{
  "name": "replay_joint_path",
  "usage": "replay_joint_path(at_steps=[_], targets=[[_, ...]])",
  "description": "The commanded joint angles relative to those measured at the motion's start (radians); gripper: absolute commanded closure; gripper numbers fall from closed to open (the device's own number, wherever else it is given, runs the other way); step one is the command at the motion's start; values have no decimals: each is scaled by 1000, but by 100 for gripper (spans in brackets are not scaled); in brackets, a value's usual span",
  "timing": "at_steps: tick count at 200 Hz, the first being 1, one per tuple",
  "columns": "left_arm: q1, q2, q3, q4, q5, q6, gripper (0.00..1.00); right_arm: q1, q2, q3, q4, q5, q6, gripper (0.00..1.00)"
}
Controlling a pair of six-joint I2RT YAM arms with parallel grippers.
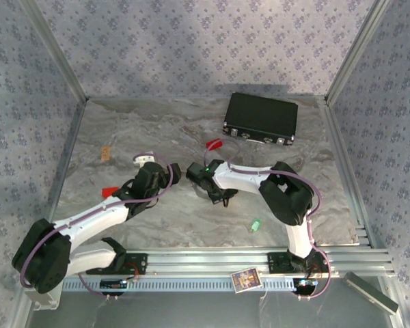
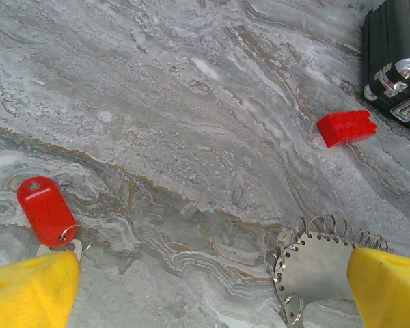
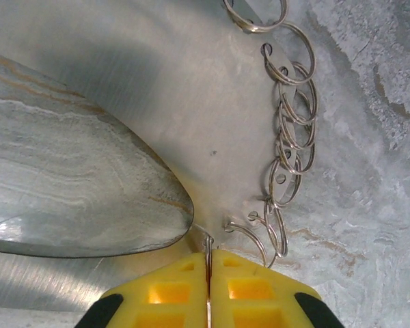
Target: Put the keys on the keyring
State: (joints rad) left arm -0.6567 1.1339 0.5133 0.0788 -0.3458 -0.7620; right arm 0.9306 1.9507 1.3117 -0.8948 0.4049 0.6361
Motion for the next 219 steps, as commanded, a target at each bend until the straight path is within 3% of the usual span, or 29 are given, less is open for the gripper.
replay_joint_path(at_steps=[1,48,99,160,194,219], targets=[[-6,-32,-6,-5,-22,-17,0,-11,16,11,-28,14,0,97],[-5,-66,0,-29,-46,21,1,-11,-62,-26,36,14,-68,100],[-4,-135,28,-37,-61,193,3,19,-227,-99,204,4,-252,100],[-5,-204,73,-22,-52,576,17,-9,-397,-158,353,-119,-480,100],[-6,-239,113,-54,40,760,37,-58,-483,-207,456,-242,-615,100],[-6,-270,123,-37,107,846,41,-92,-564,-258,551,-342,-745,100]])
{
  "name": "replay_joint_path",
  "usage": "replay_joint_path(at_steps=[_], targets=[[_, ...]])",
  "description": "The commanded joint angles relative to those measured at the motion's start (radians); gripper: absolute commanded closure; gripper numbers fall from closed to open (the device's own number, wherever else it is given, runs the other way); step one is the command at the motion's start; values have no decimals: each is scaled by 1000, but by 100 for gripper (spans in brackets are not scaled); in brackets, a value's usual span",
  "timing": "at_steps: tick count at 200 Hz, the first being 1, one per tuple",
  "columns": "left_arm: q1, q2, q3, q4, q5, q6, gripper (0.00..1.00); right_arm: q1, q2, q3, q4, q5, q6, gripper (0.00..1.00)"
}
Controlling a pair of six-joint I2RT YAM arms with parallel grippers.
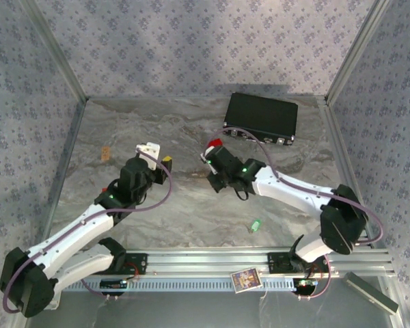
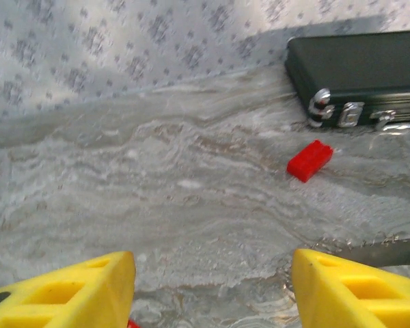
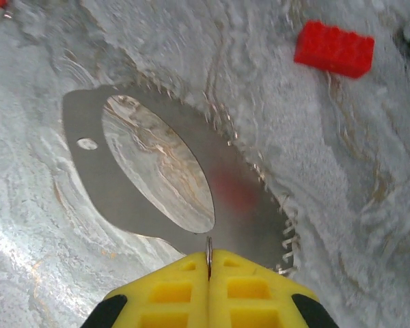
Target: Put the keys on the keyring
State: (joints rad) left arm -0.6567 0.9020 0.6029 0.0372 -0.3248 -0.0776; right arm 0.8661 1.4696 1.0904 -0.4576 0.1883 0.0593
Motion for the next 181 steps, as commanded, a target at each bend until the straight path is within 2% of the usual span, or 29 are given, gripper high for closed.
replay_joint_path(at_steps=[1,41,59,86,102,136,154,163,181], targets=[[-6,-39,34,6,89,166,41,-30,-85,-38,116,-129,-172,100],[-3,-44,74,-2,172,291,44,-117,-131,-7,89,-295,-286,100],[28,-18,102,-18,224,315,47,-143,-136,9,69,-363,-327,100],[134,45,149,-43,424,300,51,-164,-142,26,25,-447,-391,100],[167,87,180,-57,535,309,53,-167,-153,28,4,-479,-429,100],[160,170,194,-60,827,425,62,-168,-184,27,-30,-536,-503,100],[148,199,165,-24,926,472,64,-168,-195,33,-48,-568,-553,100],[136,212,151,-5,969,510,68,-168,-197,43,-64,-590,-575,100],[104,237,140,6,1018,575,71,-167,-194,68,-94,-624,-610,100]])
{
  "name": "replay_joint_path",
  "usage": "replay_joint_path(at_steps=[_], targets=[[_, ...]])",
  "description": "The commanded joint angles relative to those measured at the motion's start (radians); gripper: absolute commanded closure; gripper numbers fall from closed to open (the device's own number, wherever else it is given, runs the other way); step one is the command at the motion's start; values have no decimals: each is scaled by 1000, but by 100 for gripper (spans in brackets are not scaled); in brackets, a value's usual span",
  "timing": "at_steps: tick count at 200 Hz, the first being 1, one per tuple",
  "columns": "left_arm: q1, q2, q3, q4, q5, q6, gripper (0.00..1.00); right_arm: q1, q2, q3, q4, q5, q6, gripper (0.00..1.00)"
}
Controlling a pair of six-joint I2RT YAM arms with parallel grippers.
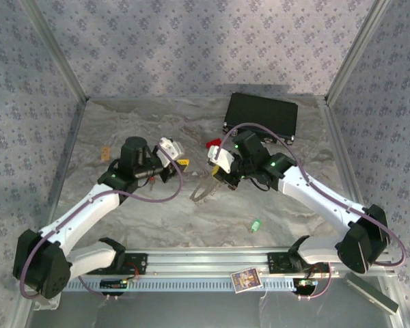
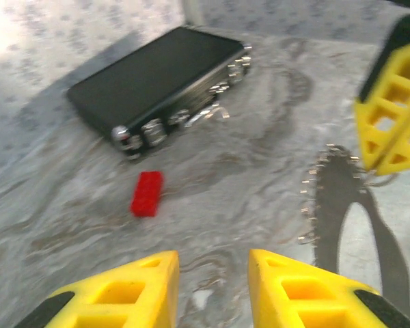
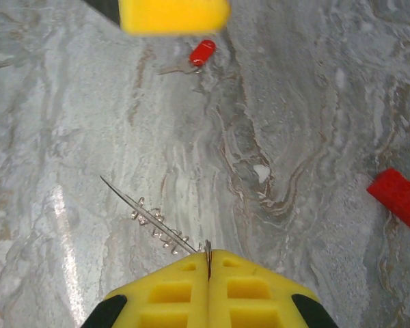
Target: Put the keys on the keyring
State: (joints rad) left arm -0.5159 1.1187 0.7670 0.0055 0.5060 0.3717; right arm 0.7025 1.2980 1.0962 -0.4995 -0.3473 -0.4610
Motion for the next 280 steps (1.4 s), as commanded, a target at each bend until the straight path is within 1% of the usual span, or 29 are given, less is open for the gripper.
replay_joint_path(at_steps=[1,18,58,90,134,163,205,213,221,249,272,280], targets=[[-38,22,-24,37,187,127,71,-3,-22,63,-53,-90,-93,100],[-59,45,-23,38,214,159,71,-2,-17,80,-72,-101,-110,100],[-93,108,-10,36,248,173,71,13,-13,88,-90,-121,-131,100],[-108,121,-9,43,277,168,72,33,3,129,-97,-74,-139,100],[-124,133,-6,57,316,154,73,62,23,141,-97,-50,-144,100],[-124,126,-9,55,301,150,73,70,22,139,-122,-9,-159,100],[-117,102,-43,82,270,122,72,65,-19,89,-106,-37,-152,100],[-117,100,-49,94,272,111,72,65,-25,63,-106,-43,-147,100],[-116,98,-52,105,278,101,72,66,-27,58,-78,-50,-142,100],[-118,102,-55,131,304,74,72,77,-21,55,-64,-55,-135,100],[-117,102,-57,143,319,61,74,81,-16,54,-55,-55,-132,100],[-117,102,-58,142,325,59,76,83,-14,56,-51,-54,-131,100]])
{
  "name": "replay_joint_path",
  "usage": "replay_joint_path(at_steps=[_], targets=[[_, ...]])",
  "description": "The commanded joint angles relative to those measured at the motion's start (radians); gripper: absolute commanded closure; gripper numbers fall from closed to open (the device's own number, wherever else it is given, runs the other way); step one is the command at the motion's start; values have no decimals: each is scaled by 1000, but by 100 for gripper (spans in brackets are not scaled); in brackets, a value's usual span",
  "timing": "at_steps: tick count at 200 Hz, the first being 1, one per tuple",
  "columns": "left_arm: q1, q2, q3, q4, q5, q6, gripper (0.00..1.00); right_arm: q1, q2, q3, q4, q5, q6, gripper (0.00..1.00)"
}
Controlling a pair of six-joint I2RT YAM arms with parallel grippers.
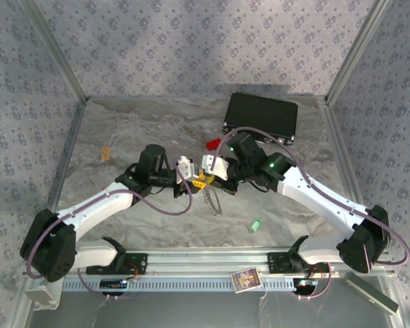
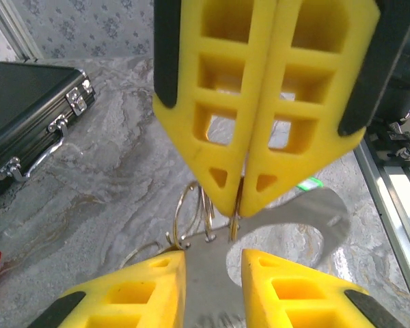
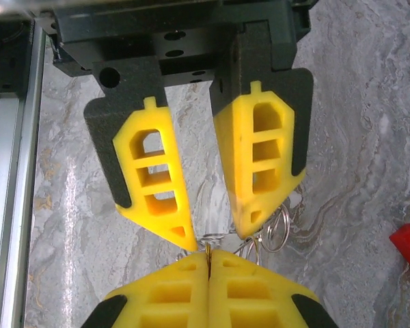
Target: Put the keys on the keyring
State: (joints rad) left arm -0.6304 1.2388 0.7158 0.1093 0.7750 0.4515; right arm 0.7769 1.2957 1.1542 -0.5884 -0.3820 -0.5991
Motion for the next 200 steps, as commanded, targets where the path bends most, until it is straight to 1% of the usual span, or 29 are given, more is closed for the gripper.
replay_joint_path(at_steps=[1,17,95,116,123,143,179,192,200], targets=[[-3,-18,-6,38,57,-20,76,9,-12,-2,38,-20,9,100],[-3,-18,-6,35,66,-22,78,12,-11,-3,41,-14,10,100],[-3,-22,-10,29,89,-16,77,16,-4,-2,31,20,3,100],[-3,-22,-7,32,95,-14,78,19,-1,-2,37,13,8,100],[-3,-19,-6,31,99,-13,81,20,0,-2,43,11,9,100],[-3,-18,-1,31,101,-13,83,25,8,2,47,4,12,100],[-2,-21,0,36,92,-13,94,27,19,4,48,-15,16,100],[-3,-25,1,36,92,-15,100,24,17,0,50,-25,22,100],[-3,-25,-2,38,88,-16,100,21,14,-3,53,-31,30,100]])
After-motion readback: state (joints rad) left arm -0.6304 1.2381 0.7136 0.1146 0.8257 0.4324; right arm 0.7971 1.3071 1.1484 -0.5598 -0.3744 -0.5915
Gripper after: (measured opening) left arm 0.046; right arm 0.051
